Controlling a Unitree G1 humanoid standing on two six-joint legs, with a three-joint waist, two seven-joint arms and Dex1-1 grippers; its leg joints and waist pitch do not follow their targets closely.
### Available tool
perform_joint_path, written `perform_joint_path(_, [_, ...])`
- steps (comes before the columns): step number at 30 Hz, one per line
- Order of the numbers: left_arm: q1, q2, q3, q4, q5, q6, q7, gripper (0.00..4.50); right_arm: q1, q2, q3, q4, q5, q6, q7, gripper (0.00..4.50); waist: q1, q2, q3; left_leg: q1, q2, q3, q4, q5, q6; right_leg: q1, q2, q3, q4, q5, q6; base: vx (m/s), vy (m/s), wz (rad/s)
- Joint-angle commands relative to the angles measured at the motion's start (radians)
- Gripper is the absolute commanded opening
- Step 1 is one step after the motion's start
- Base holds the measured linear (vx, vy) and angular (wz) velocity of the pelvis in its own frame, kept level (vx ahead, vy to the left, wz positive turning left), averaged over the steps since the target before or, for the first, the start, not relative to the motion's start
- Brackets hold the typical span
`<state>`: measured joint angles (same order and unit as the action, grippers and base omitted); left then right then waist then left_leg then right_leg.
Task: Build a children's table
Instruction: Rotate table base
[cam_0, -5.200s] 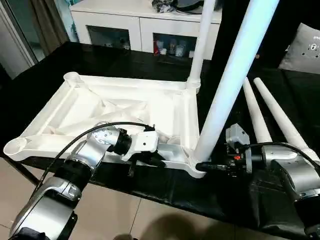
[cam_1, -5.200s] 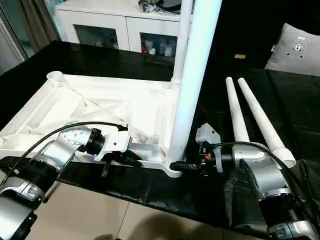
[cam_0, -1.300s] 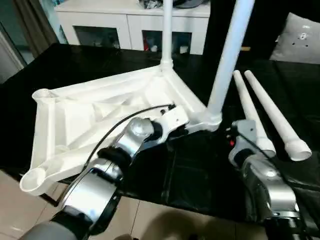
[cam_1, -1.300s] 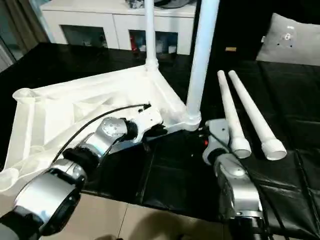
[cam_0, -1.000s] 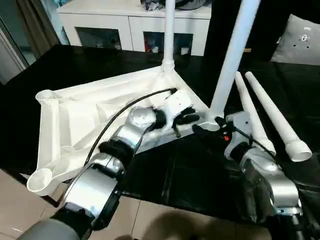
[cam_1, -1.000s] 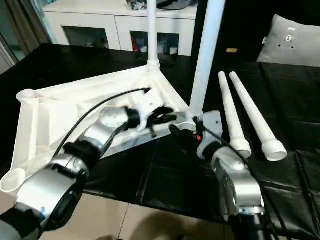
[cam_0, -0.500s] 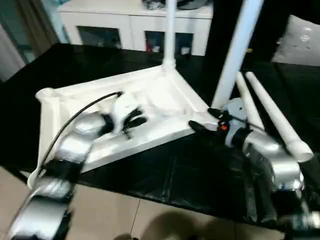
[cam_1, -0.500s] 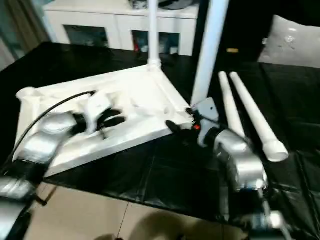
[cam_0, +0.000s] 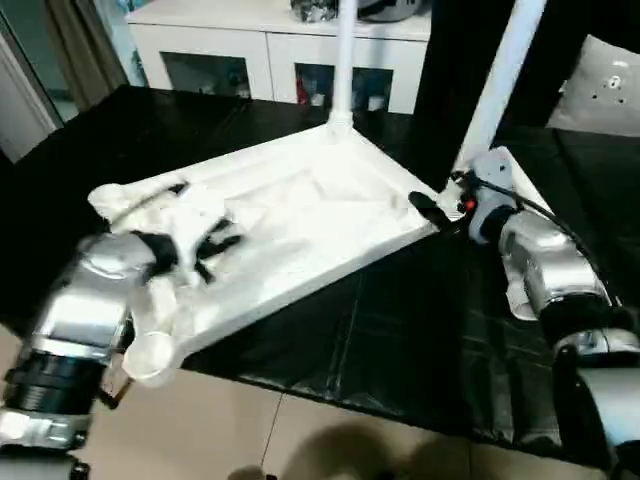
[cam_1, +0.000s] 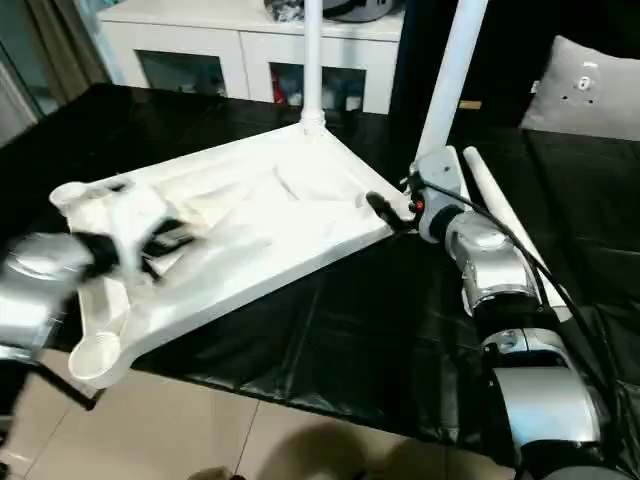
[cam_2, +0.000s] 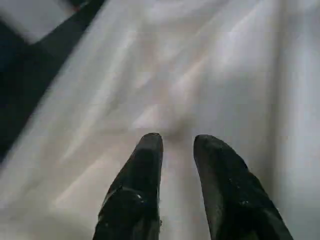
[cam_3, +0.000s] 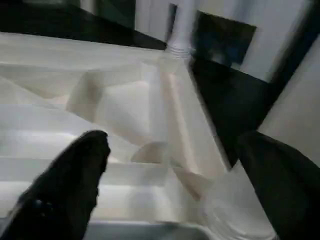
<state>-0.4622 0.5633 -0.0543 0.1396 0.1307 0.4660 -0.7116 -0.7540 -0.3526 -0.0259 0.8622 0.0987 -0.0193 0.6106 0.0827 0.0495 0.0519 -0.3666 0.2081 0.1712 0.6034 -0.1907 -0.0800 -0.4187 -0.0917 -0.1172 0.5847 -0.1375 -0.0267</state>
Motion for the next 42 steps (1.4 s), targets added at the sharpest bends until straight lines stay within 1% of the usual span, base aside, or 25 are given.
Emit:
perform_joint_path(1, [-0.015, 0.031, 0.007, 0.044, 0.058, 0.007, 0.059, 1.27, 0.051, 0.029, 0.028, -0.072, 0.028, 0.037, 0.051, 4.50, -0.007, -0.013, -0.076, 0.004, 0.010, 0.001, -0.063, -0.166, 0.080, 0.064, -0.045, 0.044, -0.055, -0.294, -0.162, 0.000, 0.000, 0.00])
perform_joint_path(3, [-0.016, 0.034, 0.007, 0.049, 0.061, 0.007, 0.065, 1.27, 0.059, 0.033, 0.032, -0.082, 0.030, 0.042, 0.054, 4.50, -0.011, -0.011, -0.078, 0.003, 0.012, -0.001, -0.064, -0.152, 0.078, 0.064, -0.046, 0.044, -0.053, -0.278, -0.175, 0.000, 0.000, 0.00])
perform_joint_path(4, [-0.022, 0.047, -0.001, 0.082, 0.073, -0.004, 0.078, 1.11, 0.105, 0.045, 0.054, -0.145, 0.032, 0.089, 0.059, 4.50, -0.011, -0.012, -0.078, 0.003, 0.012, -0.001, -0.063, -0.143, 0.077, 0.063, -0.045, 0.045, -0.051, -0.264, -0.187, 0.000, 0.000, 0.00])
perform_joint_path(7, [-0.038, 0.057, -0.018, 0.141, 0.080, -0.031, 0.084, 1.11, 0.167, 0.063, 0.090, -0.217, 0.022, 0.158, 0.034, 4.50, -0.011, -0.010, -0.076, 0.005, 0.010, -0.001, -0.066, -0.155, 0.074, 0.061, -0.043, 0.045, -0.055, -0.282, -0.173, 0.000, 0.000, 0.00])
perform_joint_path(8, [-0.049, 0.063, -0.038, 0.184, 0.096, -0.062, 0.088, 1.11, 0.202, 0.070, 0.107, -0.267, 0.021, 0.217, 0.022, 4.50, -0.013, -0.008, -0.071, 0.007, 0.010, -0.001, -0.069, -0.181, 0.067, 0.058, -0.041, 0.045, -0.063, -0.312, -0.161, 0.000, 0.000, 0.00])
perform_joint_path(9, [-0.049, 0.063, -0.038, 0.184, 0.096, -0.062, 0.088, 1.11, 0.202, 0.070, 0.107, -0.267, 0.021, 0.217, 0.022, 4.50, -0.013, -0.010, -0.074, 0.009, 0.011, -0.002, -0.069, -0.189, 0.059, 0.059, -0.044, 0.046, -0.061, -0.317, -0.159, 0.000, 0.000, 0.00])
perform_joint_path(12, [-0.081, 0.068, -0.087, 0.293, 0.124, -0.145, 0.074, 1.11, 0.251, 0.087, 0.136, -0.334, -0.005, 0.300, -0.004, 4.50, -0.012, -0.005, -0.073, 0.010, 0.010, -0.004, -0.073, -0.220, 0.035, 0.058, -0.045, 0.047, -0.067, -0.335, -0.147, 0.000, 0.000, 0.00])
perform_joint_path(13, [-0.097, 0.064, -0.108, 0.343, 0.135, -0.174, 0.063, 1.11, 0.265, 0.098, 0.145, -0.355, -0.018, 0.338, -0.016, 4.50, -0.013, -0.007, -0.074, 0.009, 0.011, -0.006, -0.073, -0.222, 0.031, 0.060, -0.048, 0.048, -0.064, -0.331, -0.147, 0.000, 0.000, 0.00])
perform_joint_path(14, [-0.117, 0.059, -0.140, 0.405, 0.153, -0.204, 0.042, 1.01, 0.253, 0.119, 0.151, -0.329, -0.040, 0.362, -0.046, 4.50, -0.013, -0.005, -0.073, 0.009, 0.009, -0.006, -0.075, -0.228, 0.027, 0.060, -0.047, 0.047, -0.067, -0.341, -0.141, 0.000, 0.000, 0.00])
perform_joint_path(15, [-0.117, 0.059, -0.140, 0.405, 0.153, -0.204, 0.042, 0.89, 0.253, 0.119, 0.151, -0.329, -0.040, 0.362, -0.046, 4.50, -0.014, -0.003, -0.073, 0.011, 0.008, -0.007, -0.074, -0.229, 0.026, 0.057, -0.048, 0.047, -0.069, -0.345, -0.140, 0.000, 0.000, 0.00])
perform_joint_path(17, [-0.131, 0.056, -0.161, 0.445, 0.166, -0.221, 0.029, 0.72, 0.243, 0.134, 0.153, -0.308, -0.053, 0.376, -0.067, 4.50, -0.020, -0.005, -0.074, 0.009, 0.009, -0.008, -0.075, -0.229, 0.016, 0.060, -0.051, 0.049, -0.067, -0.332, -0.146, 0.000, 0.000, 0.00])
perform_joint_path(18, [-0.147, 0.049, -0.207, 0.493, 0.171, -0.250, -0.055, 0.67, 0.186, 0.170, 0.145, -0.210, -0.066, 0.362, -0.126, 4.50, -0.021, -0.005, -0.075, 0.007, 0.010, -0.009, -0.076, -0.226, 0.013, 0.061, -0.055, 0.049, -0.064, -0.325, -0.156, 0.000, 0.000, 0.00])
perform_joint_path(19, [-0.147, 0.049, -0.207, 0.493, 0.171, -0.250, -0.055, 0.67, 0.186, 0.170, 0.145, -0.210, -0.066, 0.362, -0.126, 4.50, -0.023, -0.005, -0.073, 0.006, 0.008, -0.009, -0.076, -0.229, 0.012, 0.059, -0.055, 0.049, -0.066, -0.336, -0.157, 0.000, 0.000, 0.00])
perform_joint_path(20, [-0.148, 0.049, -0.211, 0.496, 0.171, -0.253, -0.063, 0.45, 0.183, 0.173, 0.145, -0.206, -0.065, 0.362, -0.131, 4.50, -0.026, -0.004, -0.073, 0.005, 0.011, -0.011, -0.078, -0.239, 0.003, 0.064, -0.058, 0.049, -0.065, -0.352, -0.158, 0.000, 0.000, 0.00])
perform_joint_path(21, [-0.152, 0.049, -0.224, 0.507, 0.170, -0.263, -0.091, 0.35, 0.170, 0.180, 0.145, -0.188, -0.064, 0.363, -0.149, 4.50, -0.025, -0.002, -0.072, 0.010, 0.013, -0.010, -0.077, -0.243, 0.002, 0.059, -0.059, 0.050, -0.068, -0.355, -0.157, 0.000, 0.000, 0.00])
perform_joint_path(23, [-0.141, 0.062, -0.264, 0.493, 0.157, -0.279, -0.207, 0.29, 0.132, 0.197, 0.149, -0.123, -0.073, 0.360, -0.194, 4.50, -0.026, -0.004, -0.075, 0.009, 0.014, -0.011, -0.078, -0.227, -0.002, 0.062, -0.059, 0.053, -0.058, -0.302, -0.183, 0.000, 0.000, 0.00])
perform_joint_path(25, [-0.136, 0.067, -0.275, 0.483, 0.153, -0.283, -0.241, 0.14, 0.123, 0.201, 0.150, -0.105, -0.076, 0.356, -0.202, 4.50, -0.031, -0.003, -0.073, 0.009, 0.015, -0.009, -0.079, -0.230, -0.004, 0.062, -0.058, 0.054, -0.055, -0.282, -0.190, 0.000, 0.000, 0.00])
perform_joint_path(26, [-0.117, 0.072, -0.286, 0.438, 0.105, -0.298, -0.339, 0.05, 0.105, 0.216, 0.137, -0.068, -0.077, 0.347, -0.216, 4.50, -0.028, -0.005, -0.075, 0.011, 0.016, -0.008, -0.078, -0.225, -0.006, 0.063, -0.062, 0.057, -0.052, -0.273, -0.198, 0.000, 0.000, 0.00])
perform_joint_path(27, [-0.095, 0.068, -0.284, 0.376, 0.044, -0.303, -0.411, 0.05, 0.097, 0.221, 0.133, -0.054, -0.079, 0.340, -0.221, 4.50, -0.031, -0.006, -0.072, 0.007, 0.018, -0.009, -0.081, -0.232, -0.007, 0.064, -0.065, 0.057, -0.053, -0.291, -0.202, 0.000, 0.000, 0.00])
perform_joint_path(28, [-0.095, 0.068, -0.284, 0.376, 0.044, -0.303, -0.411, 0.05, 0.097, 0.221, 0.133, -0.054, -0.079, 0.340, -0.221, 4.50, -0.034, -0.006, -0.070, 0.008, 0.017, -0.007, -0.080, -0.241, -0.008, 0.062, -0.063, 0.057, -0.054, -0.304, -0.200, 0.000, 0.000, 0.00])
perform_joint_path(31, [-0.061, 0.040, -0.288, 0.251, -0.077, -0.273, -0.530, 0.05, 0.079, 0.228, 0.129, -0.025, -0.084, 0.321, -0.226, 4.50, -0.033, -0.006, -0.070, 0.014, 0.021, -0.005, -0.081, -0.243, -0.012, 0.061, -0.062, 0.061, -0.052, -0.295, -0.211, 0.000, 0.000, 0.00])
perform_joint_path(33, [-0.057, 0.027, -0.293, 0.230, -0.095, -0.263, -0.545, 0.05, 0.073, 0.231, 0.127, -0.017, -0.084, 0.318, -0.226, 4.50, -0.032, -0.008, -0.066, 0.020, 0.018, 0.000, -0.081, -0.280, -0.014, 0.056, -0.058, 0.062, -0.057, -0.334, -0.205, 0.000, 0.000, 0.00])
perform_joint_path(36, [-0.071, -0.053, -0.297, 0.254, -0.105, -0.299, -0.535, 0.05, 0.055, 0.234, 0.130, 0.006, -0.085, 0.304, -0.233, 4.50, -0.033, -0.016, -0.064, 0.019, 0.015, 0.001, -0.081, -0.293, -0.012, 0.058, -0.057, 0.063, -0.065, -0.395, -0.180, 0.000, 0.000, 0.00])
perform_joint_path(38, [-0.091, -0.091, -0.297, 0.303, -0.074, -0.344, -0.492, 0.05, 0.050, 0.232, 0.133, 0.015, -0.091, 0.293, -0.239, 4.50, -0.032, -0.018, -0.063, 0.021, 0.010, 0.000, -0.078, -0.294, -0.010, 0.056, -0.057, 0.062, -0.074, -0.452, -0.152, 0.000, 0.000, 0.00])
perform_joint_path(42, [-0.158, -0.158, -0.281, 0.422, -0.017, -0.424, -0.340, 0.05, 0.050, 0.219, 0.120, 0.014, -0.098, 0.277, -0.260, 4.50, -0.034, -0.024, -0.065, 0.017, 0.005, 0.000, -0.076, -0.278, 0.000, 0.058, -0.052, 0.058, -0.079, -0.484, -0.114, 0.000, 0.000, 0.00])
